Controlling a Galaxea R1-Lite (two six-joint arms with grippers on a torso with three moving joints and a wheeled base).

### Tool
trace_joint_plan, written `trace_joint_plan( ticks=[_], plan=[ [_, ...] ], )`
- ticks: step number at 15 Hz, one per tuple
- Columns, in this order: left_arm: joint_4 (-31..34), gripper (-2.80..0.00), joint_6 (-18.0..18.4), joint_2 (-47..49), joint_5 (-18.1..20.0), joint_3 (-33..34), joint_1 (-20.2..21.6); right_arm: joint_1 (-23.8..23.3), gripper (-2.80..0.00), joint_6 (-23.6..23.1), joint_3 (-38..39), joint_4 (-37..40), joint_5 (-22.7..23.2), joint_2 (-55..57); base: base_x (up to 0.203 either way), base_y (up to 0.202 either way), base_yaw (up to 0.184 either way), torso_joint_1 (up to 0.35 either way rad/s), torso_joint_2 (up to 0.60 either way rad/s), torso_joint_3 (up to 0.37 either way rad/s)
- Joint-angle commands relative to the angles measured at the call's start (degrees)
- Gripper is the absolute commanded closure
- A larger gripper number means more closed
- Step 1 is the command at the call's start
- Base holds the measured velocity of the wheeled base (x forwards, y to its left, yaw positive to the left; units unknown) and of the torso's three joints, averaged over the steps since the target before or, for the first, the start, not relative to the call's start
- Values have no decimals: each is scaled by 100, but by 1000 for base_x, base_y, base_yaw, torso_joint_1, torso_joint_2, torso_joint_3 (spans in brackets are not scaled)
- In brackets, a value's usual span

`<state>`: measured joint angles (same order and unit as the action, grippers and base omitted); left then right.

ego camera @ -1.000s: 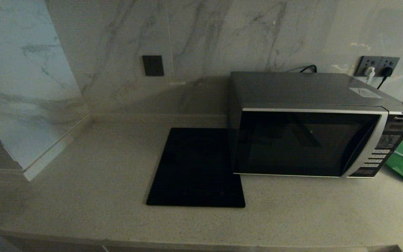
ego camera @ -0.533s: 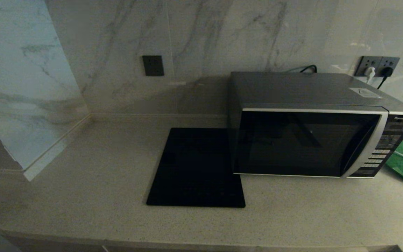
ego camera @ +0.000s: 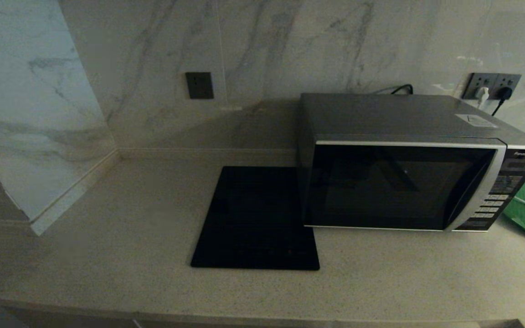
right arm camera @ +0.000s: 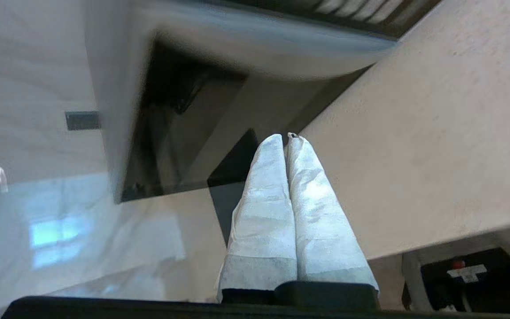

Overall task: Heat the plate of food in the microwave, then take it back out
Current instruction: Open the microwave oven

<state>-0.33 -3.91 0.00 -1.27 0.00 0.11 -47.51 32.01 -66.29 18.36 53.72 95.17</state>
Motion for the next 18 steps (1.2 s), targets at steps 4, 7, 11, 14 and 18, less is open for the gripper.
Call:
trace_joint_plan(
  ticks=[4, 7, 11, 14, 18],
  plan=[
    [-7, 0, -4, 9, -2, 0, 0, -191, 0, -177, -8, -1051, 239, 2081, 0, 0, 0, 0, 0, 0],
    [-2, 0, -4, 0, 4, 0, 7, -182, 0, -185, 35, -1435, 280, 2303, 0, 0, 0, 0, 0, 0],
    [-2, 0, -4, 1, 0, 0, 4, 13, 0, -230, 58, -1464, 280, 2358, 0, 0, 0, 0, 0, 0],
    [-2, 0, -4, 0, 4, 0, 7, 150, 0, -230, 21, -1474, 280, 2564, 0, 0, 0, 0, 0, 0],
    [-2, 0, -4, 0, 0, 0, -2, 323, 0, -219, -11, -2150, 211, 2984, 0, 0, 0, 0, 0, 0]
  ],
)
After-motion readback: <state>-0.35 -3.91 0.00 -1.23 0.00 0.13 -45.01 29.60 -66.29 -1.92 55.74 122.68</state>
